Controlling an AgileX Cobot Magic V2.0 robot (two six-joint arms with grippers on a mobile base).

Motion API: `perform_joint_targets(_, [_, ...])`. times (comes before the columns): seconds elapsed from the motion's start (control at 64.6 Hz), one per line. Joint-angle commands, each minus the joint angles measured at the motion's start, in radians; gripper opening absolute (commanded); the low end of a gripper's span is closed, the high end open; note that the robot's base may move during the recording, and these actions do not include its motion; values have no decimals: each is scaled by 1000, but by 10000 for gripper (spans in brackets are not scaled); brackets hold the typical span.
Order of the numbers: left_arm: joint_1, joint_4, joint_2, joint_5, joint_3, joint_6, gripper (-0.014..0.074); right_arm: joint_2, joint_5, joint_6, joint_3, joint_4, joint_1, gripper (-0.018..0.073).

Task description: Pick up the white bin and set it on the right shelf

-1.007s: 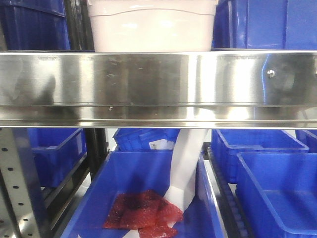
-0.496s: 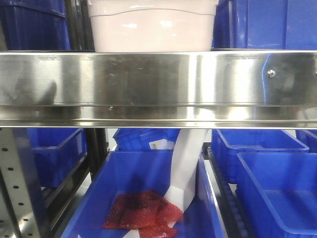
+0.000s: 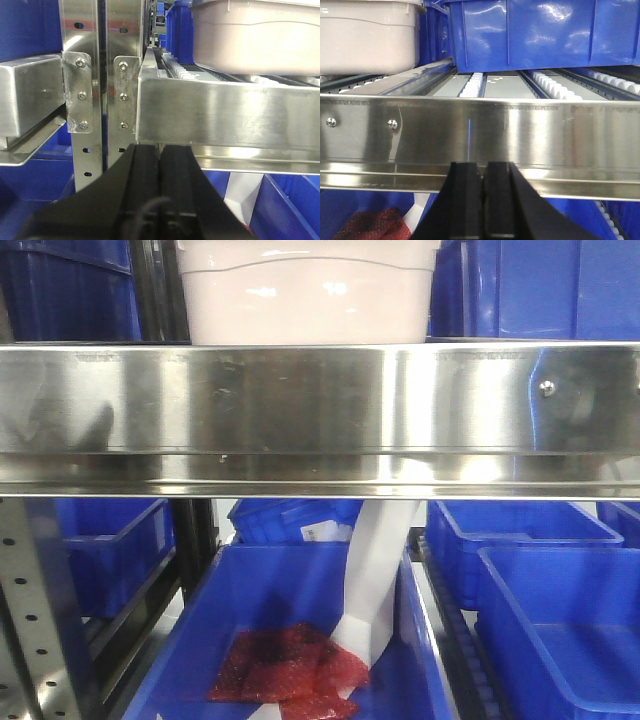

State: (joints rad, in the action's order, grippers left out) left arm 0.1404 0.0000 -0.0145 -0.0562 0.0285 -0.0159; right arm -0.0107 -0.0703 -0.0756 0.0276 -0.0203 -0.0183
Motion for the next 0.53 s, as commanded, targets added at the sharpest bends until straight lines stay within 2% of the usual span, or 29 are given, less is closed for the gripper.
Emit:
perform_joint_targets(0.0, [7, 0, -7, 98, -1, -7, -118, -18, 82, 7, 0, 3, 5, 42])
perform_joint_targets(0.511, [7, 0, -7, 98, -1, -7, -126, -18, 82, 7, 0, 3, 5, 42])
